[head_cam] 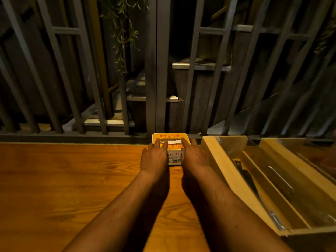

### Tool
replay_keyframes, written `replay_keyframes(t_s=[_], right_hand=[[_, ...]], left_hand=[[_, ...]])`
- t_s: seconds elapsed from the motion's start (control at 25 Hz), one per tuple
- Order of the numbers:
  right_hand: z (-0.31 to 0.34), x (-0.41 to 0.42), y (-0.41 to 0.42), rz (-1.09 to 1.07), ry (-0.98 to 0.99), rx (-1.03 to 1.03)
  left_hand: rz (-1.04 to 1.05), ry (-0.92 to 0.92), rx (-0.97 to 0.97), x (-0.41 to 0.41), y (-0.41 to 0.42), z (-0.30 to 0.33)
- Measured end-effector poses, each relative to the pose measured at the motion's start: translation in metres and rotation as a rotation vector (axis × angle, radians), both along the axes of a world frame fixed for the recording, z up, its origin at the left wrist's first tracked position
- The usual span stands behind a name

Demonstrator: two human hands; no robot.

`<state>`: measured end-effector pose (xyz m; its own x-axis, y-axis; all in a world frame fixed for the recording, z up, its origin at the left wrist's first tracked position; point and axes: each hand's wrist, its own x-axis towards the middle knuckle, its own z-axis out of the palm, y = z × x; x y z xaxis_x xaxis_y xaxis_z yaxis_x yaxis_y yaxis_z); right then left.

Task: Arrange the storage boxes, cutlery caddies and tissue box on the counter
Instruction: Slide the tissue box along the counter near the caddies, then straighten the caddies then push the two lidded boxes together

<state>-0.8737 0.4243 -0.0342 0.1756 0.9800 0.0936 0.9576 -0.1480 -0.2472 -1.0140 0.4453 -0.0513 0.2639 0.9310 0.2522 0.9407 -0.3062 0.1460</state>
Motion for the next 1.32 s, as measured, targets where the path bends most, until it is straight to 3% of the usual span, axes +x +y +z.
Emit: replay_keyframes(t_s=[0.2,0.44,0.72,0.88,1.04,1.32], right_hand=[[0.033,0.022,-0.078,0.063,0.043,0.263],[0.037,0.088,-0.179,0.029,0.159,0.419],[0.005,0.179,-0.253,0.033,0.192,0.372],[-0.018,0.234,-0.275,0.076,0.144,0.217],[-0.033,0.248,-0.274,0.226,0.080,0.154],[-0.044,0.254,-0.252,0.233,0.124,0.178]], left_hand=[[-0.096,-0.175,0.198,0.004,-0.081,0.027],[-0.143,-0.338,0.236,0.040,-0.178,0.038],[-0.145,-0.299,0.191,0.129,-0.256,0.019],[-0.073,-0.152,0.096,0.177,-0.273,-0.003],[0.004,-0.081,0.017,0.181,-0.276,-0.022],[0.039,-0.111,0.099,0.174,-0.269,-0.037]])
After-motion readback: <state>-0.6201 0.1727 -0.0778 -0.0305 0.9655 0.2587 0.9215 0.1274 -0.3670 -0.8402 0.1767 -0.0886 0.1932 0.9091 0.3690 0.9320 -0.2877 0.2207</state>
